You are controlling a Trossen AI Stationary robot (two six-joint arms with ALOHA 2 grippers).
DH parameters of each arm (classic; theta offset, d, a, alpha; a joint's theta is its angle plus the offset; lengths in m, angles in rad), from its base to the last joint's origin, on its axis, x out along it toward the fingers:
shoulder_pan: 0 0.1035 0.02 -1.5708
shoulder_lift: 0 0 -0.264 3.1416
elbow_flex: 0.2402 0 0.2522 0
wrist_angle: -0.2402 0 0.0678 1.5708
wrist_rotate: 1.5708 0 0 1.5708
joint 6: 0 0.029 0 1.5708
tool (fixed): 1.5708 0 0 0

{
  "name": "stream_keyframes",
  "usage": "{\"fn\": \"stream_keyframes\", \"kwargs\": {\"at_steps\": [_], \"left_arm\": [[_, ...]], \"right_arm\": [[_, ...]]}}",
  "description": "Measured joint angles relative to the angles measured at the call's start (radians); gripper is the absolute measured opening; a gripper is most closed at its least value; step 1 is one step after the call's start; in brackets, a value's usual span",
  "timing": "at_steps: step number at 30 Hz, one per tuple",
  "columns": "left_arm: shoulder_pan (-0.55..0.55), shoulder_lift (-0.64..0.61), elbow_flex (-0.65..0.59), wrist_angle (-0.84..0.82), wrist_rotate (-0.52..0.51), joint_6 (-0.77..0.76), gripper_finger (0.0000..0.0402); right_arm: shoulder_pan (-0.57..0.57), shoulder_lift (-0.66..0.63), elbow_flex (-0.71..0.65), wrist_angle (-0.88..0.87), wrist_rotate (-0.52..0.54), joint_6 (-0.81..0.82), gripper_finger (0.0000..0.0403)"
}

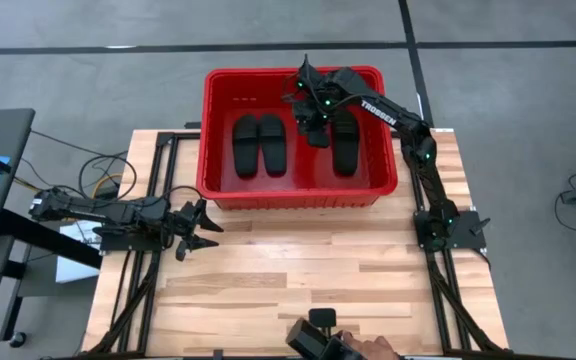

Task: Pick and place slides into bin
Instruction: Put the black slide into the red bin

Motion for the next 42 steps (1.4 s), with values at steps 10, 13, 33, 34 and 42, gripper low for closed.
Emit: {"fn": "stream_keyframes", "kwargs": {"at_steps": [10,13,33,34,42], "left_arm": [[0.000,0.000,0.000,0.000,0.000,0.000,0.0210],[0.000,0.000,0.000,0.000,0.000,0.000,0.0210],[0.000,0.000,0.000,0.000,0.000,0.000,0.0210],[0.000,0.000,0.000,0.000,0.000,0.000,0.0210],[0.000,0.000,0.000,0.000,0.000,0.000,0.0210]], "right_arm": [[-0.028,0.000,0.000,-0.084,-0.016,0.008,0.0000],[-0.028,0.001,0.000,-0.086,-0.025,0.020,0.0000],[-0.032,0.001,-0.001,-0.150,-0.094,0.146,0.0000],[-0.032,0.001,-0.001,-0.156,-0.100,0.151,0.0000],[-0.018,0.004,-0.010,-0.174,-0.166,0.167,0.0000]]}}
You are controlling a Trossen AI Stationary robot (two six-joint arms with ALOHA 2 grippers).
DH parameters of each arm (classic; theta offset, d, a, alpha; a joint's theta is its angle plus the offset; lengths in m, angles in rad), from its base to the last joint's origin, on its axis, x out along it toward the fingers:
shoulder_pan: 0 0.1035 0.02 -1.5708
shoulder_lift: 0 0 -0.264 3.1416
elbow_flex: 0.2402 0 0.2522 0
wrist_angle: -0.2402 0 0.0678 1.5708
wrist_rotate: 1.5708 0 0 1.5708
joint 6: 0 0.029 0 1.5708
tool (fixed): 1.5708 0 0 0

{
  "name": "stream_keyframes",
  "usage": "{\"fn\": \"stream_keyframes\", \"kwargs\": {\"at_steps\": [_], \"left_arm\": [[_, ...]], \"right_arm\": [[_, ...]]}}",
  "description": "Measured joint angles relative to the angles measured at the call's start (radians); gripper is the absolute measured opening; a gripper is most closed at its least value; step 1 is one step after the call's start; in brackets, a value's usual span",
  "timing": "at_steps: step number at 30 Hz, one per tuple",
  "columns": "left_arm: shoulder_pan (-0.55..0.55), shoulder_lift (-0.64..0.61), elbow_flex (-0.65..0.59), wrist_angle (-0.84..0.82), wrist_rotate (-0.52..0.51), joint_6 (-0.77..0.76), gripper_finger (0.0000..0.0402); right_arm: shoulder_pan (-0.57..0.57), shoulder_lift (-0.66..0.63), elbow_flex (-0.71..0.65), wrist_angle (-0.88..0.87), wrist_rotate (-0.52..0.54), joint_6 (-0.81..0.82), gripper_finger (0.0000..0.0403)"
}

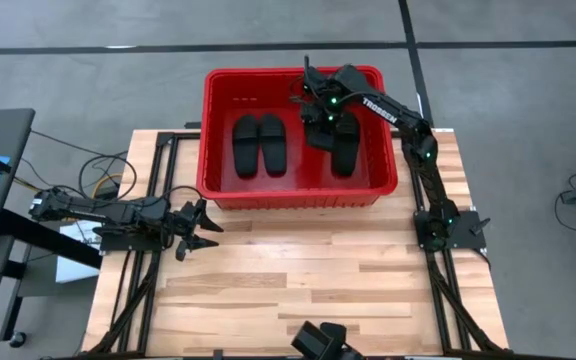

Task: Pick and place slides into bin
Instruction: Put the black slide into the red bin

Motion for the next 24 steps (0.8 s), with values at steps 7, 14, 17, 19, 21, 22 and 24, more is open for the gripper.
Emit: {"fn": "stream_keyframes", "kwargs": {"at_steps": [7,14,17,19,21,22,24], "left_arm": [[0.000,0.000,0.000,0.000,0.000,0.000,0.0210],[0.000,0.000,0.000,0.000,0.000,0.000,0.0210],[0.000,0.000,0.000,0.000,0.000,0.000,0.0211],[0.000,0.000,0.000,0.000,0.000,0.000,0.0211],[0.000,0.000,0.000,0.000,0.000,0.000,0.0211],[0.000,0.000,0.000,0.000,0.000,0.000,0.0211],[0.000,0.000,0.000,0.000,0.000,0.000,0.0211]], "right_arm": [[0.019,0.014,-0.148,0.031,-0.020,0.002,0.0000],[0.024,0.015,-0.312,0.119,-0.036,0.001,0.0000],[0.025,0.014,-0.356,0.159,-0.047,0.002,0.0000],[0.025,0.015,-0.371,0.173,-0.059,0.002,0.0000],[0.024,0.014,-0.373,0.194,-0.070,0.002,0.0000],[0.024,0.014,-0.373,0.209,-0.080,0.003,0.0000],[0.025,0.014,-0.373,0.233,-0.104,0.016,0.0000]]}}
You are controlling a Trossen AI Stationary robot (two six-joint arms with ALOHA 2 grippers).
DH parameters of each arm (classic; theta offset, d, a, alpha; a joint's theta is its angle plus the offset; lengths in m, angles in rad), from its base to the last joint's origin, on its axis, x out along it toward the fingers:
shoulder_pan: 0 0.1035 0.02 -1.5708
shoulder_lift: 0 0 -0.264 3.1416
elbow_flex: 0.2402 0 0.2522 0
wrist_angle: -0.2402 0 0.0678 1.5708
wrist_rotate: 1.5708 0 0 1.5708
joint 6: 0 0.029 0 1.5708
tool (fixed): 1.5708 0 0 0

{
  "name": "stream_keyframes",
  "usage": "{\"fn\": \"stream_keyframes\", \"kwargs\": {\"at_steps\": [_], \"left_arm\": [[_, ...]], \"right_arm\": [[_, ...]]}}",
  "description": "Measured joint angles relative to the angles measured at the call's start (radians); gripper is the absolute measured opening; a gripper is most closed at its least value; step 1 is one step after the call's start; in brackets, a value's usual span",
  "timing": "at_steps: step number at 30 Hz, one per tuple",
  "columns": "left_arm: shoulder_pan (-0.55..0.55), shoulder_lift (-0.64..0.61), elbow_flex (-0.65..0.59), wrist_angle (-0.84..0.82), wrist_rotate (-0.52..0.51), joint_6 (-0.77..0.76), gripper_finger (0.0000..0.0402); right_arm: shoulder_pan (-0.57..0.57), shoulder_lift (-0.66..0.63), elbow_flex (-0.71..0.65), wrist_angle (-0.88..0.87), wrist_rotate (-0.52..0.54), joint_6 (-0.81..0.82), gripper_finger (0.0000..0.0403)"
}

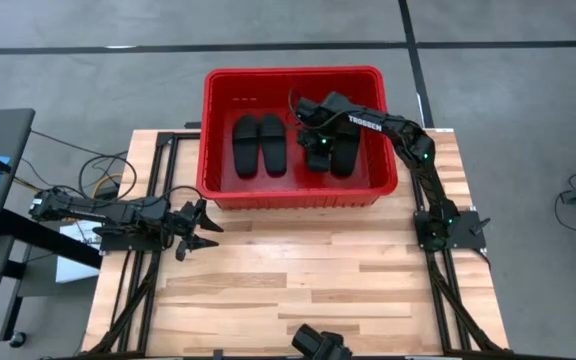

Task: Pick and place slides into bin
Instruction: Put the black slide into the red bin, then return to Home Position

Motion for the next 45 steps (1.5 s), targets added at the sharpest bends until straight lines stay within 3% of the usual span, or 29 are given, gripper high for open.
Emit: {"fn": "stream_keyframes", "kwargs": {"at_steps": [10,17,25,38,45], "left_arm": [[0.000,0.000,0.000,0.000,0.000,0.000,0.0211],[0.000,0.000,0.000,0.000,0.000,0.000,0.0211],[0.000,0.000,0.000,0.000,0.000,0.000,0.0211],[0.000,0.000,0.000,0.000,0.000,0.000,0.0210],[0.000,0.000,0.000,0.000,0.000,0.000,0.0210]], "right_arm": [[-0.020,0.000,0.000,0.013,-0.015,0.013,0.0000],[-0.029,0.000,0.000,0.013,0.048,0.012,0.0000],[-0.030,0.000,0.000,0.009,0.045,0.012,0.0003],[-0.012,0.000,0.000,0.021,0.047,0.004,0.0108],[-0.012,-0.012,0.005,-0.010,0.067,0.011,0.0132]]}}
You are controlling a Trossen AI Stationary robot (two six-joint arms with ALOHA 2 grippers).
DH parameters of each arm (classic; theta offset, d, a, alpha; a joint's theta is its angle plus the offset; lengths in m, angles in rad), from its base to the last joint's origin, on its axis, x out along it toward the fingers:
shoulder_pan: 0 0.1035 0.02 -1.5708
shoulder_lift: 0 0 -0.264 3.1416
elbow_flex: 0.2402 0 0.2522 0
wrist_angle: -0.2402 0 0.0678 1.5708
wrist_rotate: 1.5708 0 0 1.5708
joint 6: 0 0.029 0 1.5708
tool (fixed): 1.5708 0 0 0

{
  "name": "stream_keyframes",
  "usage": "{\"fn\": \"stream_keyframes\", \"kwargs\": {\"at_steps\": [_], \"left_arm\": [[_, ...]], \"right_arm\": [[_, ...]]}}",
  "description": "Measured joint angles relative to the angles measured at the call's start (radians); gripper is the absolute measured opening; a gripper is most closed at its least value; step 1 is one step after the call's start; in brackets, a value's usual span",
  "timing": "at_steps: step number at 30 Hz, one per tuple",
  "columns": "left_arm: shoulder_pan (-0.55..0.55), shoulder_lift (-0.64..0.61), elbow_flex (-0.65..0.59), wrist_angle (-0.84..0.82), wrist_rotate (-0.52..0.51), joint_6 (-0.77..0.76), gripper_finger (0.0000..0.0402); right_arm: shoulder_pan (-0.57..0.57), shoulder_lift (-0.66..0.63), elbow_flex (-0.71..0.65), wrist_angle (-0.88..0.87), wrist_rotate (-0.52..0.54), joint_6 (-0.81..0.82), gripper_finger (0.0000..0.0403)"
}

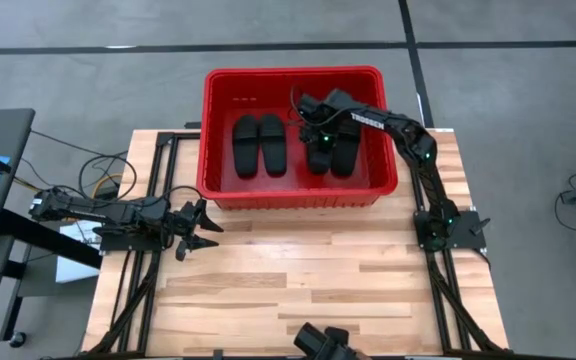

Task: Pick and place slides into bin
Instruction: Return to Home Position

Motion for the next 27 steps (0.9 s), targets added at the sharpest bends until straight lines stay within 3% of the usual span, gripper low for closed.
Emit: {"fn": "stream_keyframes", "kwargs": {"at_steps": [4,15,27], "left_arm": [[0.000,0.000,0.000,0.000,0.000,0.000,0.0210],[0.000,0.000,0.000,0.000,0.000,0.000,0.0210],[0.000,0.000,0.000,0.000,0.000,0.000,0.0210]], "right_arm": [[-0.001,-0.023,0.047,-0.031,0.061,0.020,0.0127],[-0.008,-0.161,0.269,-0.008,0.101,0.119,0.0104],[0.068,-0.528,0.315,0.183,0.109,0.330,0.0086]]}}
